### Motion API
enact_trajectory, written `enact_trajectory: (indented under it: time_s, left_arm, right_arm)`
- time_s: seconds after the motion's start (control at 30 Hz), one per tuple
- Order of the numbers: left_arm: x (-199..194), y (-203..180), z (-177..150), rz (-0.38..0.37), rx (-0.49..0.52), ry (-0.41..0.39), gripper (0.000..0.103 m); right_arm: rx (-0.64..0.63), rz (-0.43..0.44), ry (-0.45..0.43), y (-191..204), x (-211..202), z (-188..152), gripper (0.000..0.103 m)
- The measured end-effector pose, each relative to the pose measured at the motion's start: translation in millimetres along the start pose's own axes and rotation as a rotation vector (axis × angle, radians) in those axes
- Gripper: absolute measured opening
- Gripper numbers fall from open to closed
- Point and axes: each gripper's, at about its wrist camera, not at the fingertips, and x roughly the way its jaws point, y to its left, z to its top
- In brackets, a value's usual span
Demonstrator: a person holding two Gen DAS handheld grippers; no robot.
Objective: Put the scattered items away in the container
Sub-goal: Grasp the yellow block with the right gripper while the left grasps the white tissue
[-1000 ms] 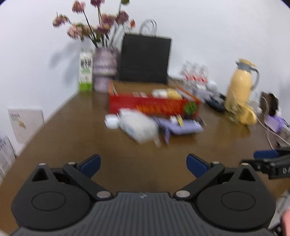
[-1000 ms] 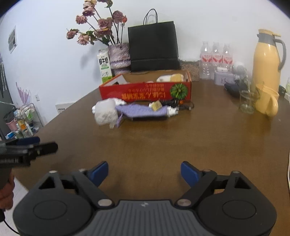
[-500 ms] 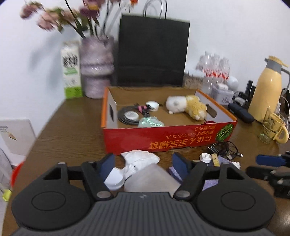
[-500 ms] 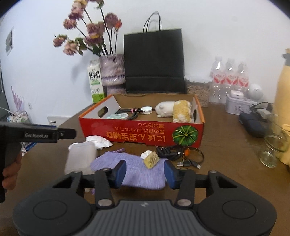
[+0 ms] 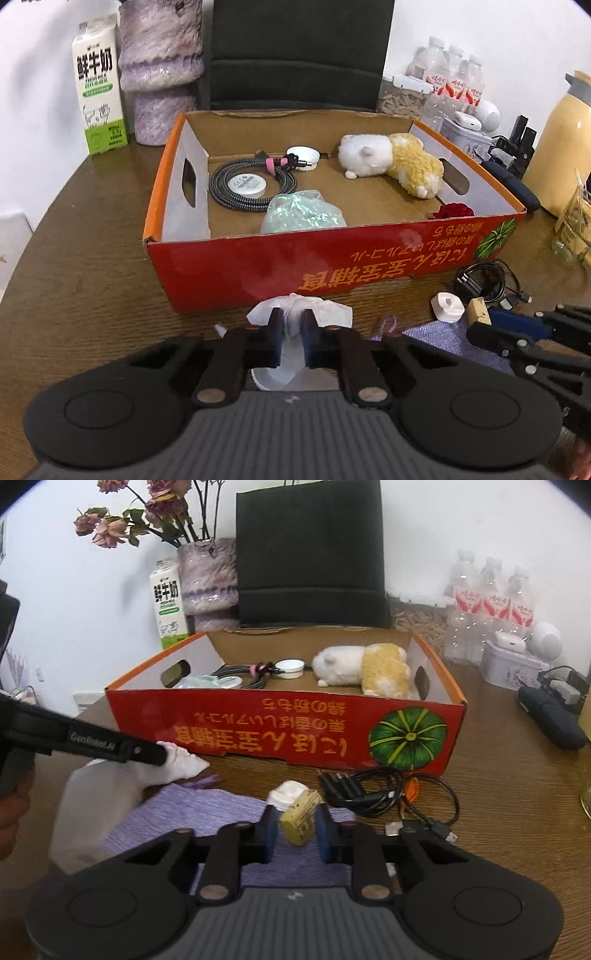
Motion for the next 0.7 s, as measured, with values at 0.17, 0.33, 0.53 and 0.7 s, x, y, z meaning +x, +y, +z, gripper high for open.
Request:
enact_trajectory:
  time_s: [0.17, 0.33, 0.53, 0.7]
  left_arm:
    - [-18, -3, -1, 0.007, -0.027, -0.062, 0.006]
    - [-72, -8, -3, -0.023, -0.067, -0.181, 0.006]
    - [-138, -12, -33, -0.063, -0.131, -0.26, 0.006]
    - [-180, -14, -70, -0.053, -0.176, -0.282, 0.006]
  right_arm:
    - [0.017, 0.004, -0.015, -3, -5, -1, 0.014]
    - [0.027, 0.002, -0.044, -4, -20, -1, 0.01]
    - [0.008, 0.013, -0.093, 5, -54, -3, 0.01]
    - [-0.004, 0.025, -0.119, 15, -88, -10, 0.01]
